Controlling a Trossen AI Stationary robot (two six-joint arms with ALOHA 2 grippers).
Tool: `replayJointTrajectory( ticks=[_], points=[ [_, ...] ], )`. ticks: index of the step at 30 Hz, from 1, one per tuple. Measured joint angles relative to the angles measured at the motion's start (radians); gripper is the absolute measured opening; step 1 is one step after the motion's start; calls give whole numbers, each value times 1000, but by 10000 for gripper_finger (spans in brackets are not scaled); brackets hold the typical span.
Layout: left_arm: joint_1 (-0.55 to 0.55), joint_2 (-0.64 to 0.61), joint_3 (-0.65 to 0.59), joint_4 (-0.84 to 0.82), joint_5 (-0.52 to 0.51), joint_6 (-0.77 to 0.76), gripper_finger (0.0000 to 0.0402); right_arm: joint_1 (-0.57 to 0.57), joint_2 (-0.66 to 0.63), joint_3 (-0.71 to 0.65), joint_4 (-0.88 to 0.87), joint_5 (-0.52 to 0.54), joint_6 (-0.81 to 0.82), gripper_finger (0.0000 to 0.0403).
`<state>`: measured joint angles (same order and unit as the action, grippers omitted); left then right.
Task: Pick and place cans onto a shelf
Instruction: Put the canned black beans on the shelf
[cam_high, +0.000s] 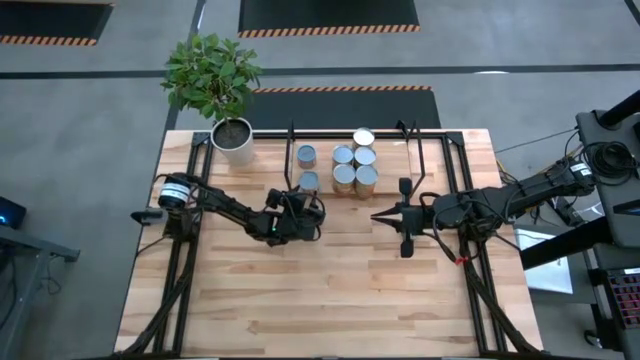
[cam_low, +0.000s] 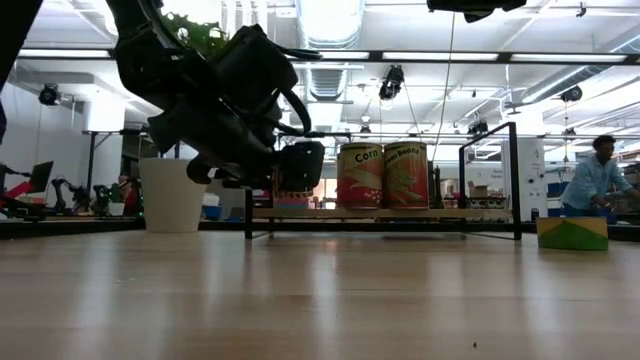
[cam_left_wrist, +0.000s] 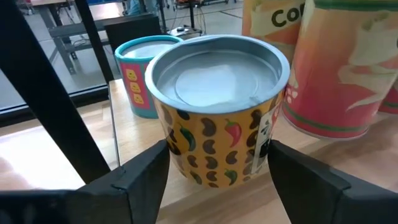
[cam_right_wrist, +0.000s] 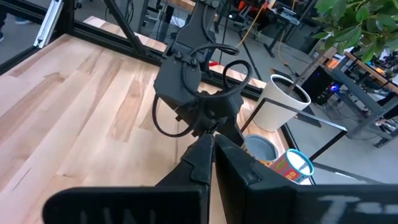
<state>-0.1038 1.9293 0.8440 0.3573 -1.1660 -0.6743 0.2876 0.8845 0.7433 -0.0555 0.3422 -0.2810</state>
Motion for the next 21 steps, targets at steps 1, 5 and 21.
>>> replayJointTrajectory(
  ticks=[1, 5, 21],
  points=[
    [3, 0, 0, 0, 0, 0, 250, 0, 0, 0, 0, 0, 0, 9],
    [12, 0, 0, 0, 0, 0, 262, 0, 0, 0, 0, 0, 0, 9],
    [-32, 0, 0, -8, 86, 18, 284, 0, 0, 0, 0, 0, 5, 9]
  ],
)
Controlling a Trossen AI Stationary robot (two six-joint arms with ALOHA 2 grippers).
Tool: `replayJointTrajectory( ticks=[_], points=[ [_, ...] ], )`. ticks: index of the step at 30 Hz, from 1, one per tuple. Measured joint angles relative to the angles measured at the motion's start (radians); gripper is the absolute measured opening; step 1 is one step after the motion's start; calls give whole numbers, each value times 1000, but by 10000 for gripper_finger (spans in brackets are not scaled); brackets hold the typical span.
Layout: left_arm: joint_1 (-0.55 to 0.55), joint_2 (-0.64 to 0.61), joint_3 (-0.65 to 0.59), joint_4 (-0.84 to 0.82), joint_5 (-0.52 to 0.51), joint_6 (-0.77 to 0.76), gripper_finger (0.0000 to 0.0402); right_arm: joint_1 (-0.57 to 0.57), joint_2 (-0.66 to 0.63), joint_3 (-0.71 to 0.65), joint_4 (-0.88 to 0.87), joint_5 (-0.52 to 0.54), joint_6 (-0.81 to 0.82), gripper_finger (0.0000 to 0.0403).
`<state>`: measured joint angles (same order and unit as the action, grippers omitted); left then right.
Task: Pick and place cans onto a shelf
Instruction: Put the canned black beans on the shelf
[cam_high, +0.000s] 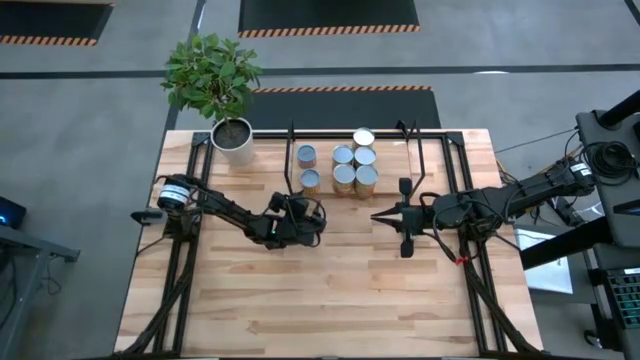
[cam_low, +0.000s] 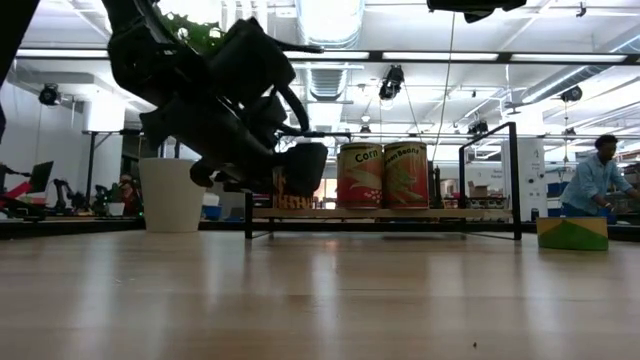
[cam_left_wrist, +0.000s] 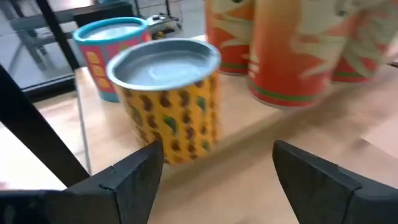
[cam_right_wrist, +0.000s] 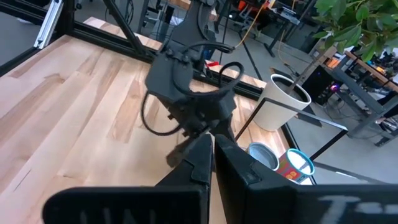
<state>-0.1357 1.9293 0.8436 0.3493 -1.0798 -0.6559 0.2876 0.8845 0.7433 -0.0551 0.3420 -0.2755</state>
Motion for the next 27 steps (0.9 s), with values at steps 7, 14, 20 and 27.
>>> replayJointTrajectory(
  ticks=[7, 14, 20, 27],
  points=[
    [-48, -57, 3, -14, 6, 65, 284, 0, 0, 0, -10, 0, 3, 9],
    [-50, -198, 143, -245, 144, 235, 269, 0, -16, 3, -31, 0, 6, 9],
    [17, -267, 449, -918, 335, 222, 205, 0, -71, 3, -97, -1, 35, 9],
    [155, -233, 640, -1220, 556, 358, 70, 1, -122, 4, -143, -1, 70, 9]
  ],
)
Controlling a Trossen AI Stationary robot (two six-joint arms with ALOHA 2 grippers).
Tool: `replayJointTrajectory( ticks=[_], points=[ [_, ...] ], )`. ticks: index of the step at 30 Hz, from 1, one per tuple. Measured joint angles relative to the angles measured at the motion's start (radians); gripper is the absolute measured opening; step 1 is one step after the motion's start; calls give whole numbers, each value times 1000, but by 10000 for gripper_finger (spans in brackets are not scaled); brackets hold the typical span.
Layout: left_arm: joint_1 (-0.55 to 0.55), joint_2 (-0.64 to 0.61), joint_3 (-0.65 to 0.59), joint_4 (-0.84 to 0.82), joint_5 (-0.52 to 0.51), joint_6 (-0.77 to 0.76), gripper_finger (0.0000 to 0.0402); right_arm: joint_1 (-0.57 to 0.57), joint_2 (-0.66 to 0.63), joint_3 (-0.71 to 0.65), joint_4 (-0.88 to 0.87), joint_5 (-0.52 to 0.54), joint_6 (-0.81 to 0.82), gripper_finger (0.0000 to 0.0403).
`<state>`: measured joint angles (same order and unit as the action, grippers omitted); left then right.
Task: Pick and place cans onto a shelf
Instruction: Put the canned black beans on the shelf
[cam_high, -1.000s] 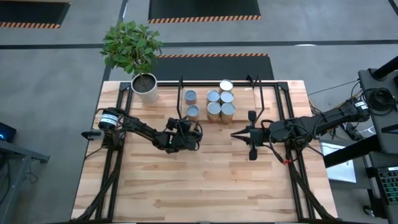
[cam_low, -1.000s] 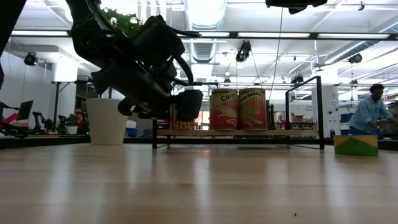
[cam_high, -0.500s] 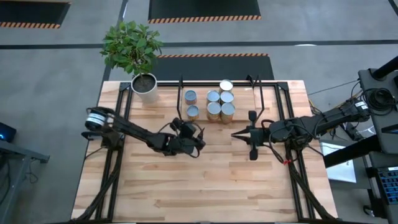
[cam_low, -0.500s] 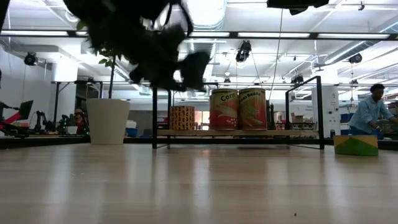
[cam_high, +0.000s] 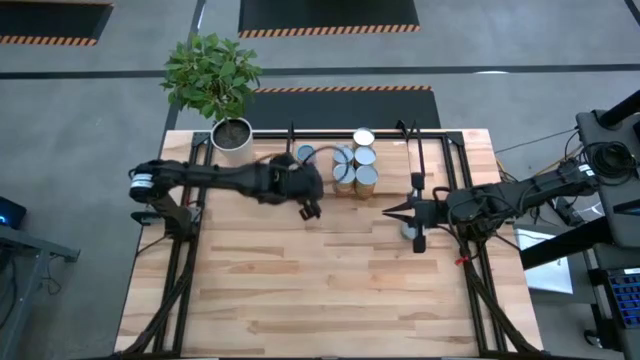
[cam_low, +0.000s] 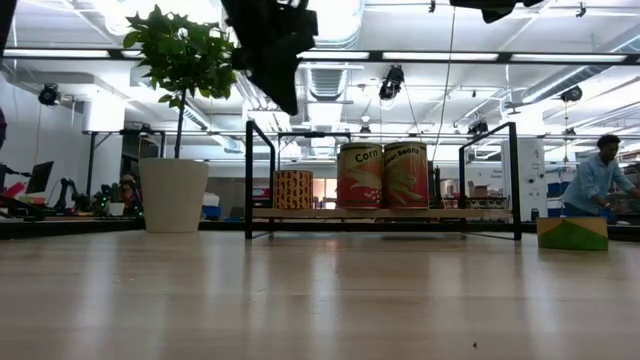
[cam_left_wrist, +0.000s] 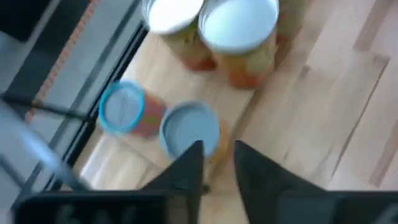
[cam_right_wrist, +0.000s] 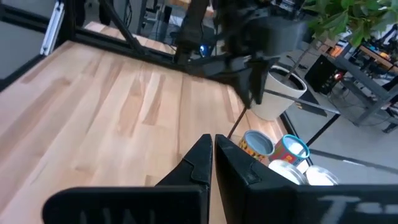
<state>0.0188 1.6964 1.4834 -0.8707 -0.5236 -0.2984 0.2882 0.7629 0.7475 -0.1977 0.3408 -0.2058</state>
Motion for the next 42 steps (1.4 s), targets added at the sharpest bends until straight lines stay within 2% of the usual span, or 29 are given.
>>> replayJointTrajectory(
  ticks=[2, 4, 9, 19, 29, 34, 42],
  points=[
    [30, 11, 25, 4, 63, 48, 28, 0, -10, -1, -25, 0, 5, 9],
    [49, 31, 44, -31, 117, 79, 8, 2, -20, 0, -38, 0, 11, 9],
    [71, 77, 63, -56, 132, 135, 17, 2, -49, -2, -68, 0, 5, 9],
    [113, 179, 55, -70, 114, 125, 1, 2, -89, -14, -76, 0, -14, 9],
    [113, 182, 46, -24, 112, 125, 1, 2, -100, -17, -82, 0, -13, 9],
    [113, 182, 41, -1, 61, 102, 1, 2, -100, -17, -82, 0, -11, 9],
    [113, 183, 15, 46, 59, 98, 1, 2, -100, -18, -83, 0, -11, 9]
  ],
)
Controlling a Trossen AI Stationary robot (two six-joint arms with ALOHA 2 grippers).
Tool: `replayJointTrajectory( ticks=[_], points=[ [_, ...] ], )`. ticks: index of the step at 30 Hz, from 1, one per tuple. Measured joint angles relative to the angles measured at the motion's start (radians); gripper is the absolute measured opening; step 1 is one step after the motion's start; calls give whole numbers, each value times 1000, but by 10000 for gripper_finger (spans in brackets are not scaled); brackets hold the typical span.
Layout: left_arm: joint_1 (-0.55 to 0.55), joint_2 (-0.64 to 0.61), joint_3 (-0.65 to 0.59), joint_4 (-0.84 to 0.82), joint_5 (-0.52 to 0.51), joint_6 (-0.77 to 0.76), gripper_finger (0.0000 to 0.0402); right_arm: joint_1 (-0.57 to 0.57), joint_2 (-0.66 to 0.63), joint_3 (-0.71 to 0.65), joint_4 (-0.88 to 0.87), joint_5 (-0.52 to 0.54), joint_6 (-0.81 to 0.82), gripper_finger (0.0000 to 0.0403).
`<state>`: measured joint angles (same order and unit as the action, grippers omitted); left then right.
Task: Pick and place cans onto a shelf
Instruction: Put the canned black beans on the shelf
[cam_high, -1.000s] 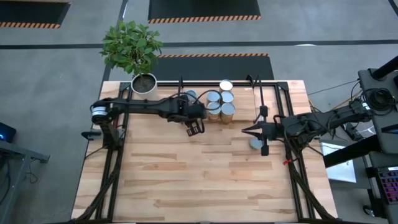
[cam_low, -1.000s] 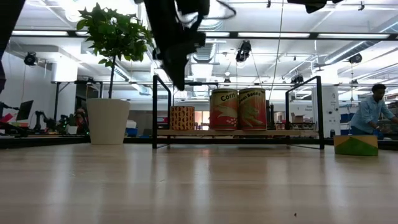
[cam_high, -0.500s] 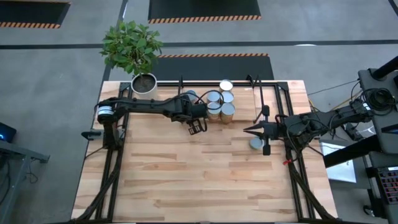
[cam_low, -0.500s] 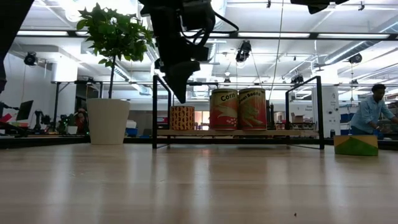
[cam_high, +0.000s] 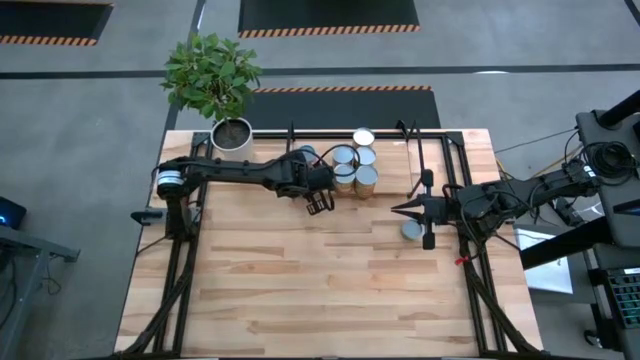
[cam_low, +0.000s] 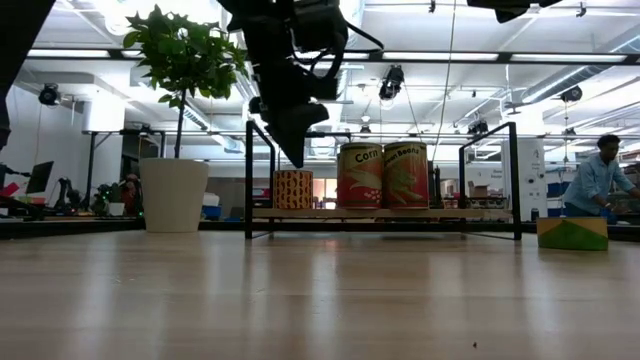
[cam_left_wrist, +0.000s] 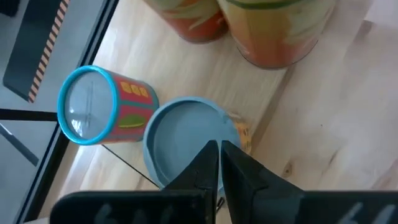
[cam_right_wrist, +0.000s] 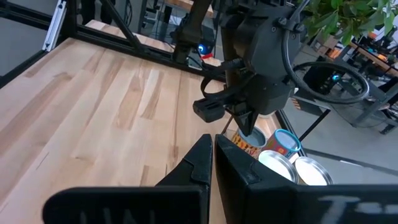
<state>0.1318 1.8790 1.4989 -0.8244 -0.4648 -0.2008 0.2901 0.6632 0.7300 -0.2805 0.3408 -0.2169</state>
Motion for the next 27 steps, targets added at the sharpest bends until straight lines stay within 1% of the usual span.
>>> replayJointTrajectory(
  ticks=[10, 18, 20, 23, 27],
  points=[
    [-2, 18, -22, 20, 2, 1, 1, 0, 0, -2, -1, 0, 0, 9],
    [-7, 14, -22, -23, 2, 62, 1, 0, 0, -2, -2, 0, 0, 9],
    [-7, 12, -10, -37, -3, 87, 1, 0, 0, -3, -1, 0, 0, 9],
    [-7, 11, 25, -35, -46, 107, 1, 0, 0, -3, -1, 0, 0, 9],
    [-12, 9, 96, -86, -47, 120, 1, 0, 0, -3, -1, 0, 0, 9]
  ],
)
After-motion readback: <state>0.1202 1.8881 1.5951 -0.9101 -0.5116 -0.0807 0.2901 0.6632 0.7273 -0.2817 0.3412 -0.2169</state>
